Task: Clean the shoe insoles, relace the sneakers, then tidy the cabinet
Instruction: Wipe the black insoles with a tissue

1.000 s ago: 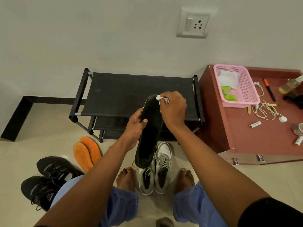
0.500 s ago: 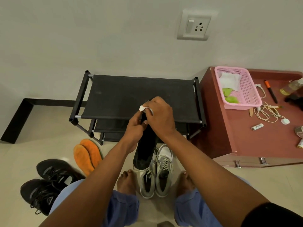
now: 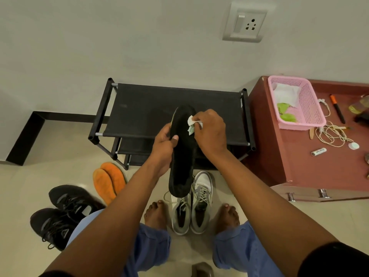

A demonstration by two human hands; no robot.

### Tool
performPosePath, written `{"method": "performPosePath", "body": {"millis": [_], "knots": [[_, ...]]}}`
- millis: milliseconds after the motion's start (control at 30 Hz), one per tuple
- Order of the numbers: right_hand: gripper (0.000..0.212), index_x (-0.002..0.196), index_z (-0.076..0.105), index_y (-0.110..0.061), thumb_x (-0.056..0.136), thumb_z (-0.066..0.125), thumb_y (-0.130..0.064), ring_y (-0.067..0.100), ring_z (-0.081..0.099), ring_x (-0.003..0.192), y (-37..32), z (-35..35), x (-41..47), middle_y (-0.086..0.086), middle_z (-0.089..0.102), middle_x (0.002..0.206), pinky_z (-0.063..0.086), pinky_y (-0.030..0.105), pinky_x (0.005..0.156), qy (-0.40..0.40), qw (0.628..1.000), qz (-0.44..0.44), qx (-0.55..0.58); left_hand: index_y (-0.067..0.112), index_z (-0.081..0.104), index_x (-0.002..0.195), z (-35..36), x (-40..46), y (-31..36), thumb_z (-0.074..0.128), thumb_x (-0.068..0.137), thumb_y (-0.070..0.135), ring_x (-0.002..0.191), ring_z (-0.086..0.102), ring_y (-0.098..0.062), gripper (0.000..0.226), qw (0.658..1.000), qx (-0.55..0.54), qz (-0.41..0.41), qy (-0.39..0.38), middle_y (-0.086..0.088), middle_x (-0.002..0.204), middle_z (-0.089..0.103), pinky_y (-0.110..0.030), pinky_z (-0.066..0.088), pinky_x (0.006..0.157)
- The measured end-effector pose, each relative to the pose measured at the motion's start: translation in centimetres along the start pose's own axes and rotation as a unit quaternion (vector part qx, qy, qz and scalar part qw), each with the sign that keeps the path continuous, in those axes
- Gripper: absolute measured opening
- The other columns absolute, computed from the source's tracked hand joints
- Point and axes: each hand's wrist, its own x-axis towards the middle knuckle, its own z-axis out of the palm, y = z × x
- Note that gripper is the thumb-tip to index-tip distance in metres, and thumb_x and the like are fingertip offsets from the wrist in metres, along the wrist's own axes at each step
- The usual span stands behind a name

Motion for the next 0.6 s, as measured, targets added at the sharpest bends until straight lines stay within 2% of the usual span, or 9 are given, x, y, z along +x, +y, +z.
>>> {"method": "performPosePath", "body": {"millis": [133, 233, 333, 467, 600], "knots": [[0.013, 0.102, 0.078, -0.007, 0.095, 0.067, -0.009, 0.02, 0.064, 0.083, -0.4, 0.3, -1.3, 0.011, 0.066, 0.097, 0.043, 0.016, 0.069, -0.066, 0.997, -0.042, 0.003, 0.029, 0.062, 0.131, -0.8, 0.8, 0.7, 0.043, 0.108, 0.005, 0.122, 0.065, -0.033, 0.039, 0.995, -0.09, -0.006, 0.048, -0.011, 0.129, 0.069, -0.051, 0.056, 0.1], [0.014, 0.104, 0.078, -0.009, 0.094, 0.068, -0.009, 0.017, 0.065, 0.086, -0.5, 0.8, -2.4, 0.008, 0.066, 0.099, 0.049, 0.018, 0.074, -0.106, 0.992, -0.06, 0.018, 0.033, 0.06, 0.133, -1.4, 1.0, 1.3, 0.042, 0.109, 0.009, 0.121, 0.066, -0.032, 0.039, 0.986, -0.147, -0.014, 0.078, -0.01, 0.132, 0.067, -0.054, 0.056, 0.1], [0.015, 0.105, 0.078, -0.01, 0.094, 0.068, -0.008, 0.017, 0.065, 0.087, -0.7, 1.2, -3.3, 0.006, 0.066, 0.1, 0.047, 0.018, 0.077, -0.137, 0.987, -0.084, 0.021, 0.034, 0.057, 0.139, -2.0, 1.3, 1.8, 0.041, 0.11, 0.01, 0.121, 0.065, -0.031, 0.04, 0.976, -0.191, -0.018, 0.103, -0.006, 0.135, 0.064, -0.055, 0.056, 0.1], [0.015, 0.104, 0.078, -0.01, 0.094, 0.068, -0.008, 0.018, 0.065, 0.085, -0.7, 1.4, -3.3, 0.007, 0.066, 0.099, 0.054, 0.022, 0.077, -0.128, 0.987, -0.092, 0.028, 0.033, 0.053, 0.144, -2.3, 1.5, 2.1, 0.04, 0.11, 0.01, 0.123, 0.064, -0.031, 0.043, 0.976, -0.191, -0.017, 0.102, -0.006, 0.139, 0.062, -0.055, 0.056, 0.1], [0.015, 0.101, 0.078, -0.009, 0.094, 0.065, -0.007, 0.018, 0.065, 0.082, -0.7, 1.3, -2.3, 0.009, 0.067, 0.096, 0.055, 0.026, 0.072, -0.074, 0.994, -0.077, 0.029, 0.029, 0.056, 0.141, -2.1, 1.5, 2.0, 0.043, 0.11, 0.009, 0.118, 0.069, -0.029, 0.039, 0.988, -0.135, -0.012, 0.073, -0.008, 0.133, 0.067, -0.049, 0.059, 0.096]]}}
